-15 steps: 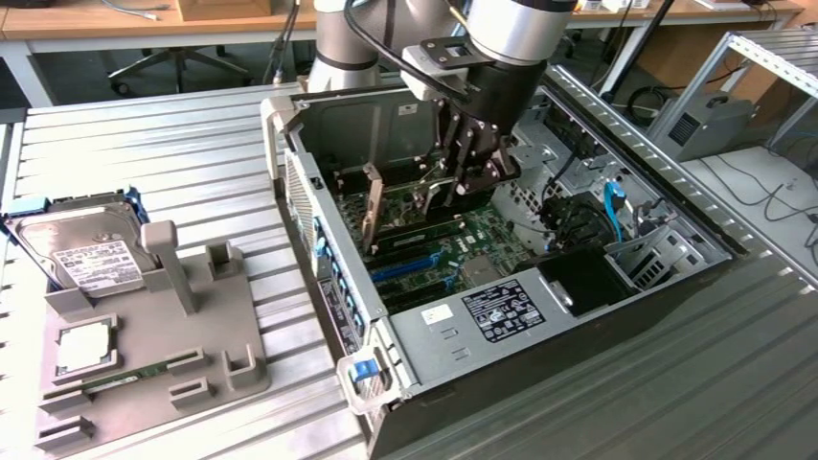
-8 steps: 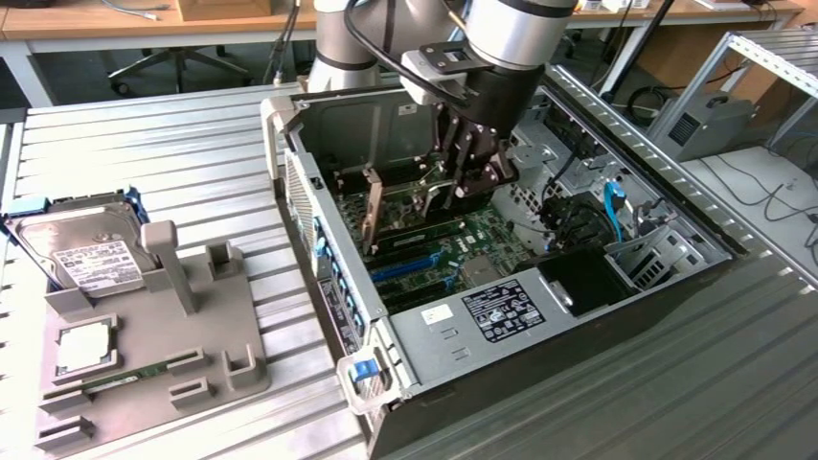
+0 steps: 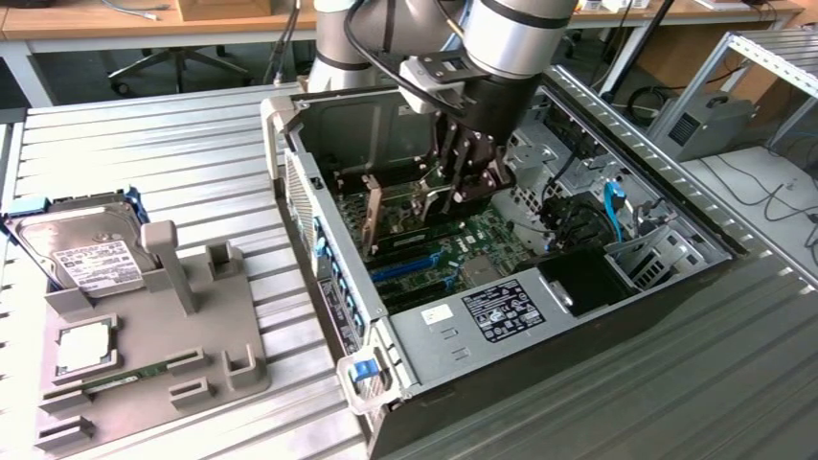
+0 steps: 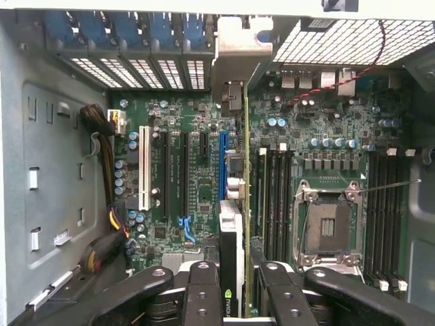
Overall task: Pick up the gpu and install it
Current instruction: 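Insert the gpu into the slot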
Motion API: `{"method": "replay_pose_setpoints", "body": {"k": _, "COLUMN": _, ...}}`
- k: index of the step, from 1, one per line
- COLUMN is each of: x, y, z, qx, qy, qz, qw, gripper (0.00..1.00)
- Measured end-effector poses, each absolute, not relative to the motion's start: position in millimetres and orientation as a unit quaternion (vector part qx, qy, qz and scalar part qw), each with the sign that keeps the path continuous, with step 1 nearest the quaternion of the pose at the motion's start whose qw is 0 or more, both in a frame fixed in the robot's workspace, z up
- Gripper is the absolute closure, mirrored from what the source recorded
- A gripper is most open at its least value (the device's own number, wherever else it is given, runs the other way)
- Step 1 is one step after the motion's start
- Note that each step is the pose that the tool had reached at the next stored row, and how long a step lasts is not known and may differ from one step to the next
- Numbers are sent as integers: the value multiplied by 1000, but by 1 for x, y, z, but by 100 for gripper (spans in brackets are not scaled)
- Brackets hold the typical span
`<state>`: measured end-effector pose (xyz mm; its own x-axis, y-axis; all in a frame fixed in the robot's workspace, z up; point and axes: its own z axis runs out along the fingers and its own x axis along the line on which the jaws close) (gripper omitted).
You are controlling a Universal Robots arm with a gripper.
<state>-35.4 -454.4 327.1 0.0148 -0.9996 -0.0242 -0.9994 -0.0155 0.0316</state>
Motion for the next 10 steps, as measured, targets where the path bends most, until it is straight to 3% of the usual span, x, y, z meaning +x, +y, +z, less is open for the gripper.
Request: {"method": "replay_pose_setpoints", "body": {"k": 10, "x": -35, "y": -455, "z": 314, "qx": 712, "qy": -702, "qz": -20, "qw": 3, "gripper": 73}}
